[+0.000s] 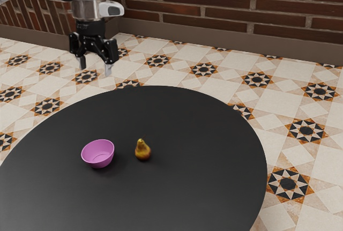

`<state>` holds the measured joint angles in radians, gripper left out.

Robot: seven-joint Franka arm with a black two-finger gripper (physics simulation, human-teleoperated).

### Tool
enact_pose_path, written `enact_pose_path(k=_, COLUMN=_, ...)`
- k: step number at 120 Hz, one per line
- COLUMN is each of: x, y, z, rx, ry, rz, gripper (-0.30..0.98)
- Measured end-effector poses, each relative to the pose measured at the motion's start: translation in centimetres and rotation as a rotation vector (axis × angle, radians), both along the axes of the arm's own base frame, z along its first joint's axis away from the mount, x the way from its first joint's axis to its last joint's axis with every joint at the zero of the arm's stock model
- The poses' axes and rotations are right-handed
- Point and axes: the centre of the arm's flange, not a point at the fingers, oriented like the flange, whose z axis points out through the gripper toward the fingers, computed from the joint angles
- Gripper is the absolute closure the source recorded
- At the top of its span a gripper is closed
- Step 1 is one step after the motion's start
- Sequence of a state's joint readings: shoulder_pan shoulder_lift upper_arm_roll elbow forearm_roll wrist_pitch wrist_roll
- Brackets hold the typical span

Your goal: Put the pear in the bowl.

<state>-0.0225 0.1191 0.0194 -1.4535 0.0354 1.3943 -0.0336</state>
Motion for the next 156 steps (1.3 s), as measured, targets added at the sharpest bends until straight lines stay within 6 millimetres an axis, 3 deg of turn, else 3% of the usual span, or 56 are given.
enact_pose_path(k=34, x=0.8, y=-0.3, z=1.9, rx=-0.024, ry=-0.133, rz=0.006, gripper=0.0)
enact_pose_path(k=44, x=-2.5, y=0.0, z=2.1, rx=-0.029, ry=-0.18, rz=0.012, gripper=0.0)
enact_pose_path(k=48, x=-3.9, y=0.0, z=1.2, rx=-0.027, ry=-0.198, rz=0.013, gripper=0.0)
enact_pose_path(k=53, x=-5.1, y=-0.5, z=-1.3, rx=-0.022, ry=-0.214, rz=0.004, gripper=0.0)
enact_pose_path(k=67, x=-7.0, y=-2.1, z=-7.2, rx=-0.01, ry=-0.281, rz=-0.026, gripper=0.0)
enact_pose_path(k=99, x=-6.4, y=-4.2, z=-17.9, rx=-0.049, ry=-0.446, rz=-0.046, gripper=0.0)
enact_pose_path(k=111, x=-5.7, y=-4.6, z=-21.0, rx=-0.065, ry=-0.488, rz=-0.043, gripper=0.0)
enact_pose_path(k=130, x=-5.8, y=-4.9, z=-24.0, rx=-0.078, ry=-0.528, rz=-0.035, gripper=0.0)
enact_pose_path(k=156, x=-8.4, y=-5.9, z=-28.8, rx=-0.095, ry=-0.548, rz=-0.036, gripper=0.0)
